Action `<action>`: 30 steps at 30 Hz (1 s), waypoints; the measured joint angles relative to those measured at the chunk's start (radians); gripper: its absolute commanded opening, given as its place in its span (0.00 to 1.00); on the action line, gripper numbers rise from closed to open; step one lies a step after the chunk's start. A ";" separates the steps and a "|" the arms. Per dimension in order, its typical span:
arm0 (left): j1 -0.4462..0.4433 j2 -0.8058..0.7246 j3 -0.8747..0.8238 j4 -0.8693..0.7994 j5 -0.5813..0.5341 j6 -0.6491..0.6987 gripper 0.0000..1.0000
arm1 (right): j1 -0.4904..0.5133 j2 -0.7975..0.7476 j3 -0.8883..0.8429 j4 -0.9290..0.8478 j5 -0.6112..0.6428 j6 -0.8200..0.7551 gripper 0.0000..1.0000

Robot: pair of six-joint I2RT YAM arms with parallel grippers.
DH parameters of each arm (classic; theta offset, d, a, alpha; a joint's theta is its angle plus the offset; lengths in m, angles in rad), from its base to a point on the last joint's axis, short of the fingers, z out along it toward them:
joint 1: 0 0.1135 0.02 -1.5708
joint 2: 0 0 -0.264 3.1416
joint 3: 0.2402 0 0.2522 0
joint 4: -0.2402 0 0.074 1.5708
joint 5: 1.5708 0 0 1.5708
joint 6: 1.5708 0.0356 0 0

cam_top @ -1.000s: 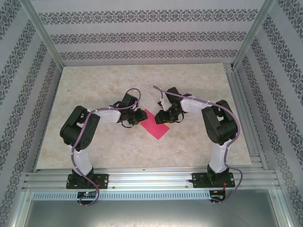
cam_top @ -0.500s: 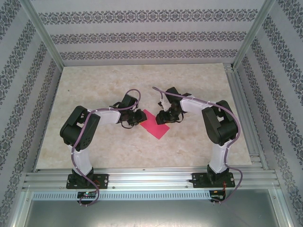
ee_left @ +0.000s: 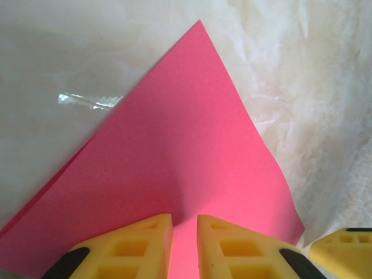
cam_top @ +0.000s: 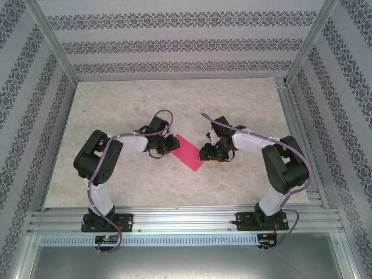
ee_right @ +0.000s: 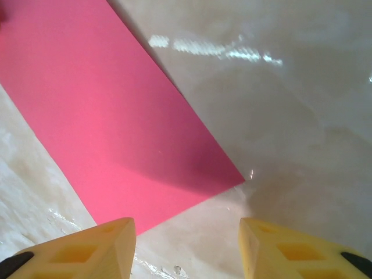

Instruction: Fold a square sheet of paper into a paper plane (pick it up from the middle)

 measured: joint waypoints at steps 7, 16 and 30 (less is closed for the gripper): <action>0.000 0.000 -0.001 0.002 0.000 0.006 0.21 | 0.027 -0.044 -0.093 0.132 -0.031 0.158 0.50; 0.000 0.000 -0.002 0.002 0.000 0.011 0.21 | 0.090 -0.116 -0.184 0.264 -0.051 0.387 0.51; 0.000 0.000 -0.002 0.002 0.001 0.015 0.21 | 0.117 -0.127 -0.263 0.418 -0.040 0.695 0.50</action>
